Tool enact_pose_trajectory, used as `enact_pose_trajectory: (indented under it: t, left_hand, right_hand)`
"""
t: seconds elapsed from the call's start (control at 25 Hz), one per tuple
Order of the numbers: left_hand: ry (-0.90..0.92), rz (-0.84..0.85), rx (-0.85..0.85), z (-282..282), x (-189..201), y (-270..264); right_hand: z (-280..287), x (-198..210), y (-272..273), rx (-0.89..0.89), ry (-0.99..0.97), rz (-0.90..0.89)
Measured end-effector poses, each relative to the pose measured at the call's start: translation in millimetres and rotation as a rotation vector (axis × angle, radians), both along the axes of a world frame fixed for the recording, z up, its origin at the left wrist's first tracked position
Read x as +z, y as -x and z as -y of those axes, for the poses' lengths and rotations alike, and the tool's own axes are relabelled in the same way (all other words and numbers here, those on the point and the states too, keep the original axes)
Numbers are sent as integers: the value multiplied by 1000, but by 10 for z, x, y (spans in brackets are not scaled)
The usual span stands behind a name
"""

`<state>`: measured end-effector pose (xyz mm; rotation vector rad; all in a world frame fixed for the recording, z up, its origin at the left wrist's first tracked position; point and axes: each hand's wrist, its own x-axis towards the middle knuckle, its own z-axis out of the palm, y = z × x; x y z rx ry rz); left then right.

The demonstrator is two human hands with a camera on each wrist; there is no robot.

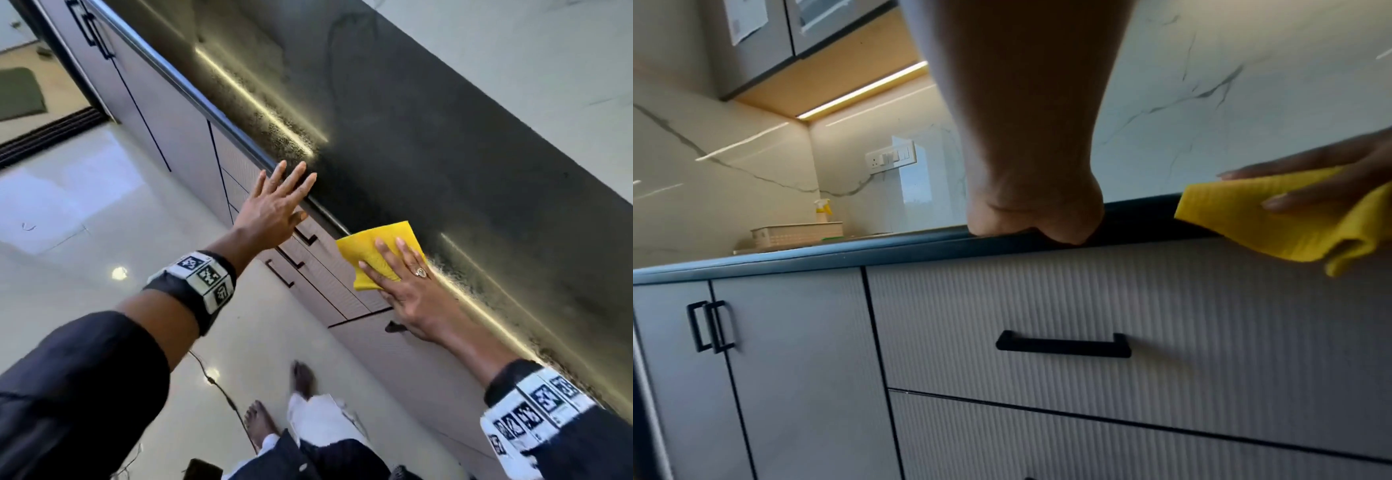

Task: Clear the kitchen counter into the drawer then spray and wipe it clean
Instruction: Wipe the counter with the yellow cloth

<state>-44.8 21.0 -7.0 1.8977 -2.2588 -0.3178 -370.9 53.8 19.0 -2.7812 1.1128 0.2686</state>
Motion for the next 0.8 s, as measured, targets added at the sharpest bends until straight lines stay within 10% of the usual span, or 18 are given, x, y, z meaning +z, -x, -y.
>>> enact_pose_trajectory:
  t: [0.12,0.36,0.6,0.8]
  left_hand:
    - [78,-33,-40,153,-138,-306]
    - [173,-542,476,779,-120,-1210]
    - [-62,-823,776,1439,-166,-2342]
    - [34,-1424,872,1856,-123,-3324]
  right_hand:
    - [458,-80,-619,122,32,88]
    - [1446,-4,-2458,150,-50,25]
    - [1652,-54,-2554,290,-12,127]
    - [2570,-12,-4578,190,-94,70]
